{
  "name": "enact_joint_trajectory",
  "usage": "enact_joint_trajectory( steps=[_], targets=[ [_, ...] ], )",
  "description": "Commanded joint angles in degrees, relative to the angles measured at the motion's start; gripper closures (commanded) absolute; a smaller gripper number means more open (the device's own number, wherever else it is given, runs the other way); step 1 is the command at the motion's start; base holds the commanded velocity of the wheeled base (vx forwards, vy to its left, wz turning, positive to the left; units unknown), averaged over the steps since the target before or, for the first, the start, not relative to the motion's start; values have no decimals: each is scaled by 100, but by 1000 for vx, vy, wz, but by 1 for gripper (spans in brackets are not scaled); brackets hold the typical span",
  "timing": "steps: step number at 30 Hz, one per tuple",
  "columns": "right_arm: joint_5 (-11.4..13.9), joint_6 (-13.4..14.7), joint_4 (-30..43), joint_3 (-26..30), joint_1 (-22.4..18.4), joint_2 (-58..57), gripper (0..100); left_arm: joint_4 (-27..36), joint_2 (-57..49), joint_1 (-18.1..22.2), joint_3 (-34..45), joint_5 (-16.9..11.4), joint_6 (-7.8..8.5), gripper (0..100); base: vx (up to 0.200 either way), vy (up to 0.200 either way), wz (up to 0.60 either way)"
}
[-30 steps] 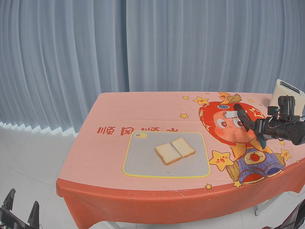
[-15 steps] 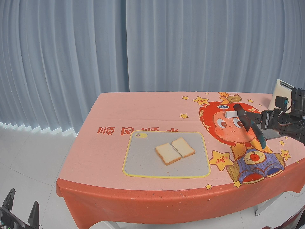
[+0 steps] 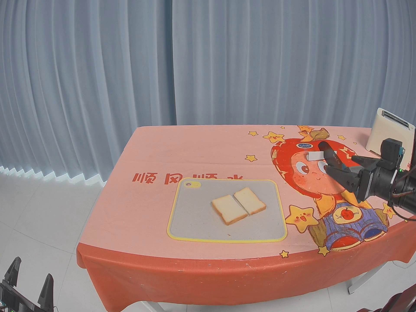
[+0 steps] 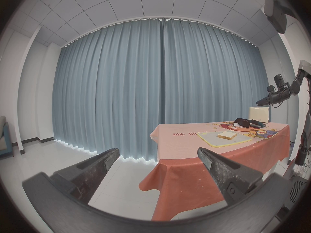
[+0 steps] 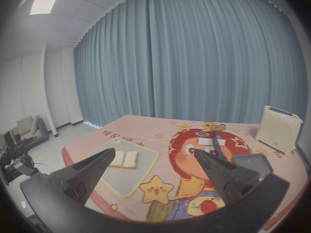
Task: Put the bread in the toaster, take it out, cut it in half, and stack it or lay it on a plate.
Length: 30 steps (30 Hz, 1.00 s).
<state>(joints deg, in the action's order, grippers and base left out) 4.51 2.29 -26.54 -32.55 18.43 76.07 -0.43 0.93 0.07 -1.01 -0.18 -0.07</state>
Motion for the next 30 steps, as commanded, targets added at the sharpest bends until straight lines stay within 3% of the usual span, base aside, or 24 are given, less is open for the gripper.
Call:
enact_joint_trajectory(
  steps=[1,8,13,30],
  targets=[
    [-3,-9,-27,179,363,-224,0,-1,-57,1,101,1,-1,0,0,0,0],
    [15,-36,-9,205,433,-558,0,-1,-57,1,101,1,-1,0,0,0,0],
    [15,-308,-36,346,618,-602,0,-1,-57,1,101,1,-1,0,0,0,0],
    [32,-308,-44,574,1040,-672,0,-1,-57,1,101,1,-1,0,0,0,0]
  ],
)
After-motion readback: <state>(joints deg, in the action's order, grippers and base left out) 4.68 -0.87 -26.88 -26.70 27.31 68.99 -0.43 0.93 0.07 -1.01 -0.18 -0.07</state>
